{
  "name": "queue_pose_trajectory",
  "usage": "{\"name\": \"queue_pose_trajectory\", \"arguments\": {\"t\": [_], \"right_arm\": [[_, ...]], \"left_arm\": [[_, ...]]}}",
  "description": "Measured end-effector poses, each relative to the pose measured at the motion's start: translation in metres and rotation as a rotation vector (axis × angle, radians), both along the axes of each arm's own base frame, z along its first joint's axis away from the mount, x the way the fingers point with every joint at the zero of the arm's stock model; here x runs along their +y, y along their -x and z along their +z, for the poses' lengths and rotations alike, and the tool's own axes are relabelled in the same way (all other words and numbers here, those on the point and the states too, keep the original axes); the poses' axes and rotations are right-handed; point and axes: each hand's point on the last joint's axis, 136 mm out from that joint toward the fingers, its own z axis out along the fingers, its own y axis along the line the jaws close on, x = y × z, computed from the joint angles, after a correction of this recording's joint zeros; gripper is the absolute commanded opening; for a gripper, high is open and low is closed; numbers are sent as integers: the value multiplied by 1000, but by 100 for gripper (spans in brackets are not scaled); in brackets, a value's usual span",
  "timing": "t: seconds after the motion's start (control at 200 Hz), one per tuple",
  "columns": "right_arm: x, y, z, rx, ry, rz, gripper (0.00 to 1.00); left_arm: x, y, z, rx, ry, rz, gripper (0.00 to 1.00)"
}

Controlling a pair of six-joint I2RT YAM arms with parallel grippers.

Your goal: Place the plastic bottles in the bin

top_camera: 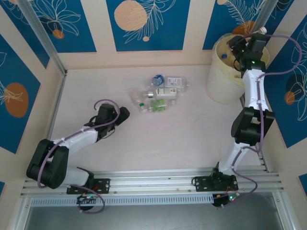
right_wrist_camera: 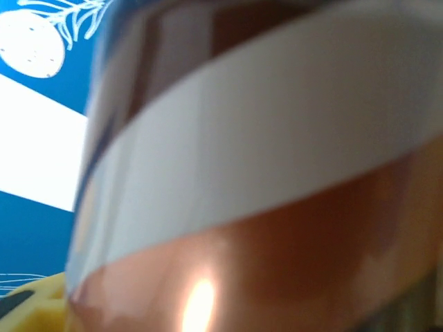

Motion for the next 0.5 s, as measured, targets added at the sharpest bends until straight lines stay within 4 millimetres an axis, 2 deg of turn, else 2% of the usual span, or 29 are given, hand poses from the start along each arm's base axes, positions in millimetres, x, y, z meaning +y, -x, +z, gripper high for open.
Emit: {"name": "queue_pose_trajectory", "arguments": {"t": [0.095, 0.21, 0.5], "right_arm": [[0, -7, -11, 36, -20, -13, 83], [0, -4, -21, 77, -32, -26, 87], [5, 0, -15, 68, -12, -10, 91]], "left_arm": [[1, -1, 0, -2, -4, 5, 100], [2, -1, 0, -2, -4, 6, 100], [2, 0, -1, 0, -7, 10, 100]]}}
